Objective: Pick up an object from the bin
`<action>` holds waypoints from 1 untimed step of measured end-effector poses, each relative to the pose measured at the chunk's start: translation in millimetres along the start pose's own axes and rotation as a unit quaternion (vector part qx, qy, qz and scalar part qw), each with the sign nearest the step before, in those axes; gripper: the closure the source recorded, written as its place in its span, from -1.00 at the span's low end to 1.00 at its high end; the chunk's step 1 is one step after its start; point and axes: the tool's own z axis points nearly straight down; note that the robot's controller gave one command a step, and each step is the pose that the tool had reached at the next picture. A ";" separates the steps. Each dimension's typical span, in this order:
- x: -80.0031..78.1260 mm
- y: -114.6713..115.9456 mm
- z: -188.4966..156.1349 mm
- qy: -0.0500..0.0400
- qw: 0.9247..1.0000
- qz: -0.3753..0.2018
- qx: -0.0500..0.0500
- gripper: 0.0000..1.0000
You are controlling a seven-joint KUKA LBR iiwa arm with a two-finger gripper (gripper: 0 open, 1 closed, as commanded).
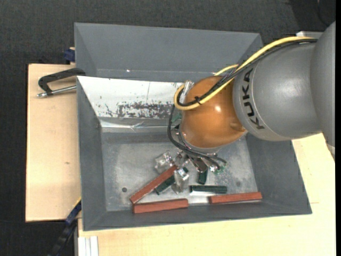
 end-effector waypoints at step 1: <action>0.0 0.0 0.0 0.000 1.000 0.000 0.000 1.00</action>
Offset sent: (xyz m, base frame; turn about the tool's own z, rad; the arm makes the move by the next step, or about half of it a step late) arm 0.0112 -0.0086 0.0996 -0.0025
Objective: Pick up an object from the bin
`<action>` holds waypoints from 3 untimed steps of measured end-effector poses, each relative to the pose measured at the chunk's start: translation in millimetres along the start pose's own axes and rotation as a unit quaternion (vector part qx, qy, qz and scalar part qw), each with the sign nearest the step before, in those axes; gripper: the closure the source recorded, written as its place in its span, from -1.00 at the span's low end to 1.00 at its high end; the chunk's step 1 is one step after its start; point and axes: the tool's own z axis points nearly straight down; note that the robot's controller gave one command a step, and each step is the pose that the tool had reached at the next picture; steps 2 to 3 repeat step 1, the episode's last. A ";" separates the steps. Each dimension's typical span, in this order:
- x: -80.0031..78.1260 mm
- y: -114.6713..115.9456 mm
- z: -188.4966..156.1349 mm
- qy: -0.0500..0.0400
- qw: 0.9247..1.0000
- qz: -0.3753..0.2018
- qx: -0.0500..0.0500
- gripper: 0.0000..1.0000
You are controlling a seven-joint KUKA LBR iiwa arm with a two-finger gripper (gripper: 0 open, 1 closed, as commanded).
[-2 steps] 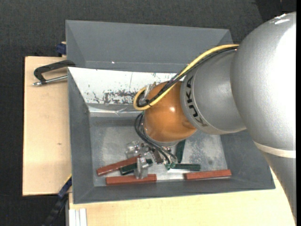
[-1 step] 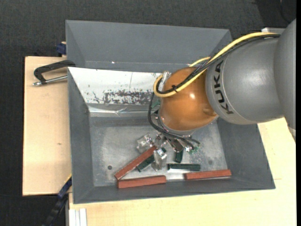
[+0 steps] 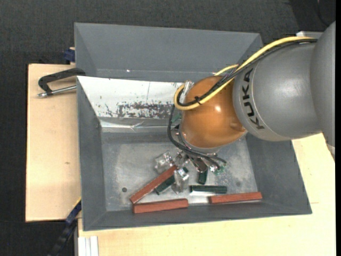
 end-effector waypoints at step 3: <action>-6.7 -13.4 -100.3 0.001 1.000 -0.001 0.000 1.00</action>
Offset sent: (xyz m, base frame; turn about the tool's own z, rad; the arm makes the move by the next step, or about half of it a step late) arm 0.0000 0.0000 0.0000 0.0000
